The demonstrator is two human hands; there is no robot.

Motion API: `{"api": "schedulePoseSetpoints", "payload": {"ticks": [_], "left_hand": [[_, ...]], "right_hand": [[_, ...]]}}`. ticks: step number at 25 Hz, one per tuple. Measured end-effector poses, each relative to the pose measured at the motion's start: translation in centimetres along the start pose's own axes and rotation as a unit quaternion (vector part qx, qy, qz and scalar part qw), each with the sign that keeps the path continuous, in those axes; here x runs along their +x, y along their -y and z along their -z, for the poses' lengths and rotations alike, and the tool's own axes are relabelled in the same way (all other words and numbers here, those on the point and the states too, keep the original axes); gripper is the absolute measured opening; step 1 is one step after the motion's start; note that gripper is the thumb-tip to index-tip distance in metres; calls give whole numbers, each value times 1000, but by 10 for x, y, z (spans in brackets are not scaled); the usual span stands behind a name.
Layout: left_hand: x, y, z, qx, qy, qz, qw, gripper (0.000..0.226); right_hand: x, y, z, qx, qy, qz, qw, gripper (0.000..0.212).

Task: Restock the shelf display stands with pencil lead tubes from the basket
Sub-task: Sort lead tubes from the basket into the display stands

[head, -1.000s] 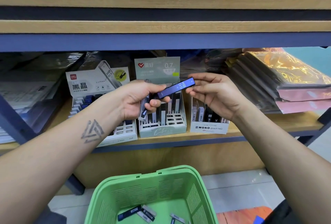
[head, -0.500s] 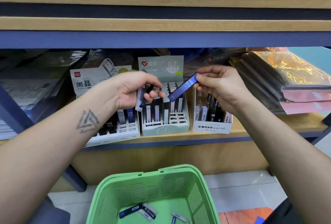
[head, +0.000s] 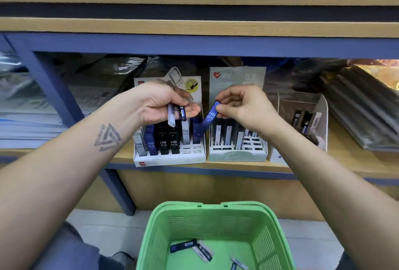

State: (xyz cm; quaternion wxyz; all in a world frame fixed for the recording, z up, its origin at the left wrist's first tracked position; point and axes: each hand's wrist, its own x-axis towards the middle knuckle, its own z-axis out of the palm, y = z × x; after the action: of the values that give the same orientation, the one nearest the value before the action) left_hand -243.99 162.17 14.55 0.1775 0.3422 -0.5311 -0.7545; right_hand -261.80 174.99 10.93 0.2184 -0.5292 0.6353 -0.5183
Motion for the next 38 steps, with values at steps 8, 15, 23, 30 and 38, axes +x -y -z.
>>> {"api": "schedulePoseSetpoints", "payload": {"ticks": [8, 15, 23, 30, 38], "left_hand": [[-8, 13, 24, 20, 1, 7, 1000, 16], [-6, 15, 29, 33, 19, 13, 999, 12], [-7, 19, 22, 34, 11, 16, 999, 20], [-9, 19, 20, 34, 8, 4, 999, 8], [-5, 17, 7, -18, 2, -76, 997, 13]], "right_hand": [[3, -6, -47, -305, 30, 96, 947, 15], [6, -11, -46, -327, 27, 83, 941, 13], [6, -13, -53, -343, 49, 118, 930, 13], [0, -8, -59, -452, 66, 140, 879, 22], [-3, 18, -43, 63, 24, -75, 995, 16]]}}
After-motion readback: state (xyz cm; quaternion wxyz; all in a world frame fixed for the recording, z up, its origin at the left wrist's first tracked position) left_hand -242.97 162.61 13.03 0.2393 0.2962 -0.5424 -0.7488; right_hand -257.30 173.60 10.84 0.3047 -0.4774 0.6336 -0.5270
